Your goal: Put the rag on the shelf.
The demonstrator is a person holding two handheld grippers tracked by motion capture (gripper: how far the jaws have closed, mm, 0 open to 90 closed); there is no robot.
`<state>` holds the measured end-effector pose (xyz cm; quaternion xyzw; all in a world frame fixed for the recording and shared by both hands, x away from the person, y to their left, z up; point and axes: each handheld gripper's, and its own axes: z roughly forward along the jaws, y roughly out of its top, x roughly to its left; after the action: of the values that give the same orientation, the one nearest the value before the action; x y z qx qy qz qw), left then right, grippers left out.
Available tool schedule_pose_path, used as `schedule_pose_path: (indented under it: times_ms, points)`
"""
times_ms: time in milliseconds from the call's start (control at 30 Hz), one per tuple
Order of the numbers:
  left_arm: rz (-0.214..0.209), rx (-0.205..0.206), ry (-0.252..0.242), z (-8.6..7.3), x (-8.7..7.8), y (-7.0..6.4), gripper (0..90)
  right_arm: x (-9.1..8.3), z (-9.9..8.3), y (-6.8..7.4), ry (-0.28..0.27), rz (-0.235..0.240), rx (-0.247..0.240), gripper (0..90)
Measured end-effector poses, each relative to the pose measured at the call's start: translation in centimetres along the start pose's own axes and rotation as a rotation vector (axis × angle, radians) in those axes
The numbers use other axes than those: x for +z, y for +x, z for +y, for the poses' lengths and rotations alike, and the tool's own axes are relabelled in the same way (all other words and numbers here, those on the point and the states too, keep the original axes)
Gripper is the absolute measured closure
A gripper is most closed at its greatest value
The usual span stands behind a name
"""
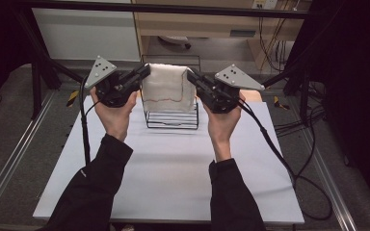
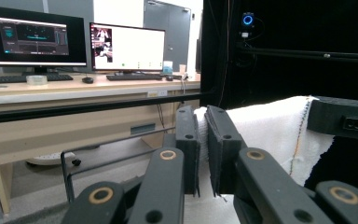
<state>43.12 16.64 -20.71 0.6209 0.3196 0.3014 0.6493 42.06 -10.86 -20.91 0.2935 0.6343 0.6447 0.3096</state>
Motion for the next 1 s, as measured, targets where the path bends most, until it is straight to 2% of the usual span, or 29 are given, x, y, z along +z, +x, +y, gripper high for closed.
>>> schedule_pose_path:
  times_ms: [333,700,1000]
  points:
    - [0.013,0.014,-0.004,1.5,0.9,0.5,83.7,1.1,1.2,-0.9,-0.015,-0.006,0.009,84.2]
    - [0.015,0.016,-0.03,3.5,1.6,1.0,83.7,2.0,3.1,-1.4,-0.035,-0.014,-0.005,84.2]
    - [0.035,0.029,-0.033,5.0,2.5,1.8,83.7,3.1,4.5,-1.6,-0.047,-0.024,-0.016,84.2]
